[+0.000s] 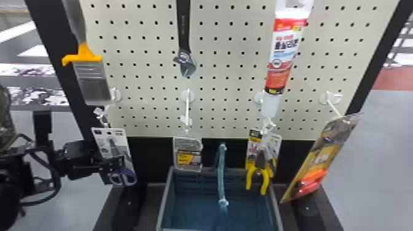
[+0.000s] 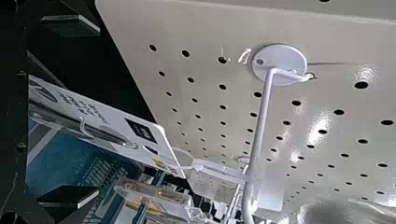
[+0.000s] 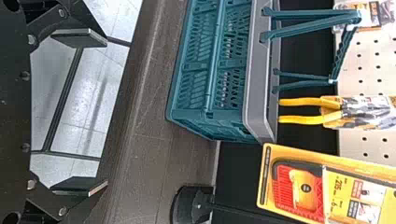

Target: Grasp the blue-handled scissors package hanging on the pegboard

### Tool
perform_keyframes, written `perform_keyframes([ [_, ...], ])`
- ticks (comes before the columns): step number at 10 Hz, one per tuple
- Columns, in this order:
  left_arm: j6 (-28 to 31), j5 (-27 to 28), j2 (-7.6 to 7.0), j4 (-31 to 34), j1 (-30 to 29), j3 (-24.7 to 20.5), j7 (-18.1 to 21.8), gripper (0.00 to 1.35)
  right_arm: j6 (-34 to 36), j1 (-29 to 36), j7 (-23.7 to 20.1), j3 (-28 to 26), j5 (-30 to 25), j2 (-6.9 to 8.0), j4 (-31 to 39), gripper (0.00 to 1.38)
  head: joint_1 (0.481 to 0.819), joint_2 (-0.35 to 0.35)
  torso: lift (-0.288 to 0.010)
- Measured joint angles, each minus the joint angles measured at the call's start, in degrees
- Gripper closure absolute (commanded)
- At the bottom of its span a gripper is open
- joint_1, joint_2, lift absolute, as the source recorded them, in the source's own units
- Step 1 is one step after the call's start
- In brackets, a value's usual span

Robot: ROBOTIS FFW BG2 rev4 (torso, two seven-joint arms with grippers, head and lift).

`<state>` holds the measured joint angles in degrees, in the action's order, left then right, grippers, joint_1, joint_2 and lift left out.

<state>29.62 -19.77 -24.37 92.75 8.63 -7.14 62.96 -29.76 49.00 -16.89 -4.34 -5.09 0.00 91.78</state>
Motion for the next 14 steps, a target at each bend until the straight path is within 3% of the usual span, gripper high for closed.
perform_keyframes([
  [1, -0.09, -0.22, -0.06, 0.00, 0.05, 0.14, -0.03, 0.17, -0.03, -0.22, -2.28, -2.11, -1.15, 0.00, -0.01, 0.23, 0.549, 0.000, -0.100],
  [3, -0.16, -0.20, -0.05, 0.00, 0.68, 0.52, -0.23, 0.68, -0.04, -0.78, -5.05, -5.83, -3.06, 0.00, -0.01, 0.23, 0.549, 0.000, -0.100],
  [4, -0.01, -0.18, -0.02, 0.05, 0.70, 0.59, -0.75, 0.74, -0.10, -0.85, -5.16, -6.35, -3.30, 0.00, -0.01, 0.23, 0.549, 0.000, -0.100],
  [6, 0.53, -0.35, 0.02, 0.70, 0.21, 0.65, -1.64, 1.02, -0.36, -0.86, -5.17, -6.46, -3.35, 0.00, -0.02, 0.23, 0.549, 0.000, -0.100],
  [9, 1.17, 0.00, 0.02, 2.38, -0.63, 0.76, -2.40, 1.03, -0.48, -0.85, -5.17, -6.47, -3.35, 0.00, -0.16, 0.23, 0.549, 0.000, -0.100],
  [10, 1.41, 0.40, 0.02, 2.87, -0.73, 0.80, -2.41, 1.07, -0.49, -0.79, -5.17, -6.47, -3.35, 0.00, -0.16, 0.23, 0.549, 0.000, -0.100],
  [11, 1.66, 0.81, 0.02, 3.39, -0.78, 0.80, -2.58, 1.22, -0.53, -0.75, -5.17, -6.47, -3.35, 0.00, -0.16, 0.23, 0.549, 0.000, -0.100],
  [14, 2.06, 0.52, -0.03, 4.63, -1.78, 0.21, -3.73, 1.21, -0.57, -0.73, -5.17, -6.46, -3.35, 0.00, -0.41, 0.23, 0.549, 0.000, -0.100],
])
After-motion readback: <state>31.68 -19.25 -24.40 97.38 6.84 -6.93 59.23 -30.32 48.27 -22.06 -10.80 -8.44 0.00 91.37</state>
